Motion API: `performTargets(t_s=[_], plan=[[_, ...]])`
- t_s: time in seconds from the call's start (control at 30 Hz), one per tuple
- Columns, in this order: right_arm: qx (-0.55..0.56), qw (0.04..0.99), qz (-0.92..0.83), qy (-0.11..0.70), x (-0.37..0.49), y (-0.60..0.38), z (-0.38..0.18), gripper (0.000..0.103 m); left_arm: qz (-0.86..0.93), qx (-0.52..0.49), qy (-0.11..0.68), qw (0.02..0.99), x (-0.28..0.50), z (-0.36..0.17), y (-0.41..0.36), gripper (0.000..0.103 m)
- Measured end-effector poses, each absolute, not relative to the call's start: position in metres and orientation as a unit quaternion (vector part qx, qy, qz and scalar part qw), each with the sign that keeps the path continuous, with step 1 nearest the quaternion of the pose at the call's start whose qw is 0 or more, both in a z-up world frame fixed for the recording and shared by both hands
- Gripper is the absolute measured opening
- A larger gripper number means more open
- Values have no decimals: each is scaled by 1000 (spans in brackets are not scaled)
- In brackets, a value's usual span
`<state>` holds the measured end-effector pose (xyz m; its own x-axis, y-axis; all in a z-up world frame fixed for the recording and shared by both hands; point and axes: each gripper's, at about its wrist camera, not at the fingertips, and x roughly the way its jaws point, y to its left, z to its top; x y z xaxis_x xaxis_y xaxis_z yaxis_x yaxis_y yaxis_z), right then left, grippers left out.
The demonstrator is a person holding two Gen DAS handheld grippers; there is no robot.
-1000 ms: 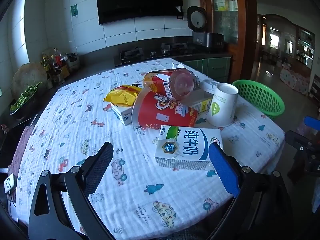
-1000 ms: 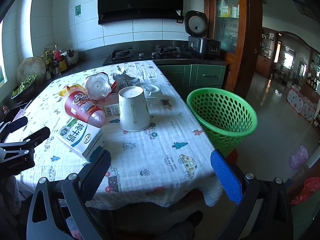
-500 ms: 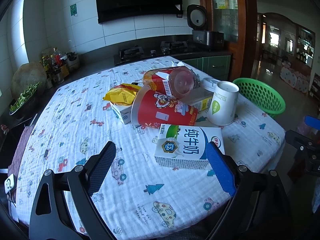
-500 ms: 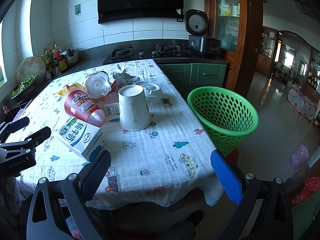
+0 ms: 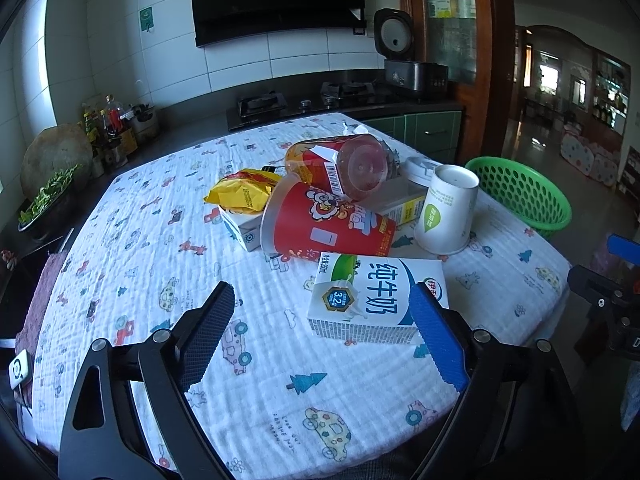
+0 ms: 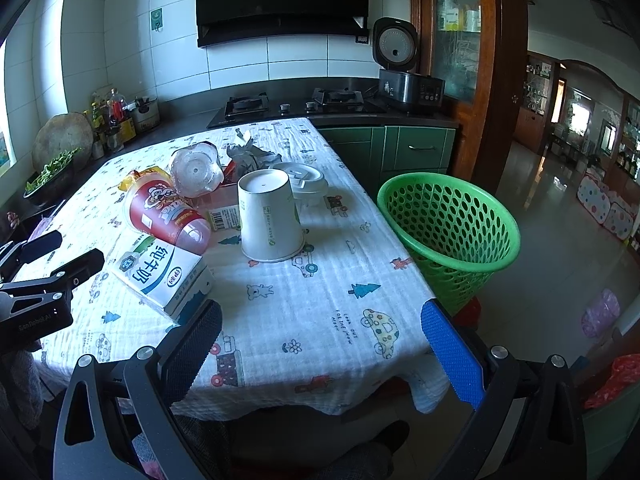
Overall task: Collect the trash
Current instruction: 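Move both tools toward the white milk carton on the table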
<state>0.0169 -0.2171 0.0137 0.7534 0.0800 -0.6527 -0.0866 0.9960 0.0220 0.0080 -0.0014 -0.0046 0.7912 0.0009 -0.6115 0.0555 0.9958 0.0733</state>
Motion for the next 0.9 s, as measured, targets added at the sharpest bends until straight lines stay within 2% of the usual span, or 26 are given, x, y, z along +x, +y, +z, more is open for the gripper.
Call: performTargets(t_s=[0.9], plan=[[-7,933,58,354,34,-211,10,97,-3,35,327,944,30,-4,7,84]])
